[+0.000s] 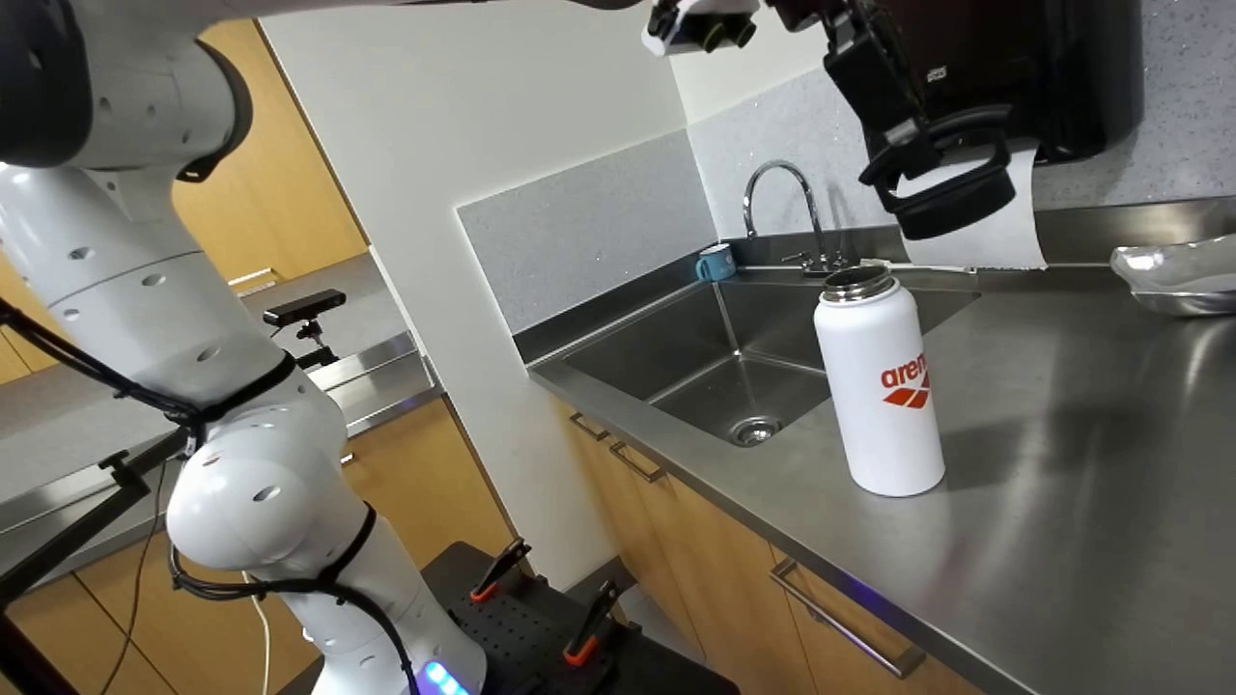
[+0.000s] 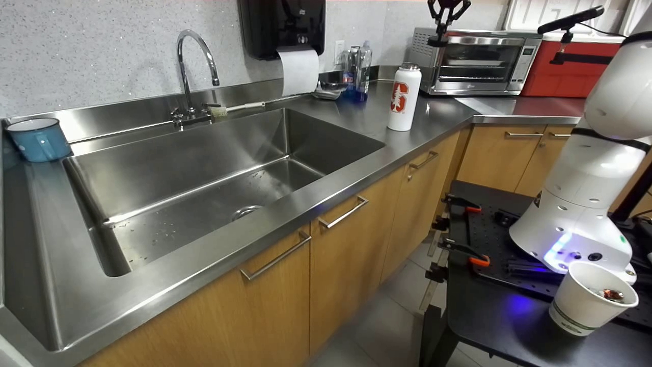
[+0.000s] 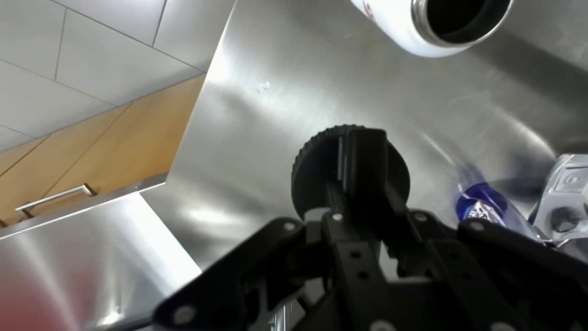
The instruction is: Remove the lid from the bottle
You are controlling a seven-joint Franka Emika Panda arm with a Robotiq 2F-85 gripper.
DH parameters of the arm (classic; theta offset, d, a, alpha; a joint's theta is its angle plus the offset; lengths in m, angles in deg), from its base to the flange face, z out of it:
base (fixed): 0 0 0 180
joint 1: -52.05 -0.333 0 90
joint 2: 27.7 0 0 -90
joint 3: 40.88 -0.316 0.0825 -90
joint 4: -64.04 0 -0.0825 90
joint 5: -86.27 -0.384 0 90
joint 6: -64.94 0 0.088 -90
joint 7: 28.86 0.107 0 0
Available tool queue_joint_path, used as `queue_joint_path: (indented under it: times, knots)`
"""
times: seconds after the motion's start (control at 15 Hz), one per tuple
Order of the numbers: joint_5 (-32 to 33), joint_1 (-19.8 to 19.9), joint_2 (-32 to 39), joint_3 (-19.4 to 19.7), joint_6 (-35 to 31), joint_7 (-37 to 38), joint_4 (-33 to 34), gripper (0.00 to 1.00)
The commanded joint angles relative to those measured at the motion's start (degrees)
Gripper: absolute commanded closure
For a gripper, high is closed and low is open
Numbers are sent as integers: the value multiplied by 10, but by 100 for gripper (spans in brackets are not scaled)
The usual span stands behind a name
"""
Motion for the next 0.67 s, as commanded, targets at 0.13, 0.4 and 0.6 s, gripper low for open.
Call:
queue_joint_path:
  times: [0.13,0.4,0.6]
  knots:
    - [-39,17,53,26,-117,-40,-36,95]
    - [-118,27,113,34,-169,-115,-44,95]
    - [-176,41,157,31,-159,-161,-32,95]
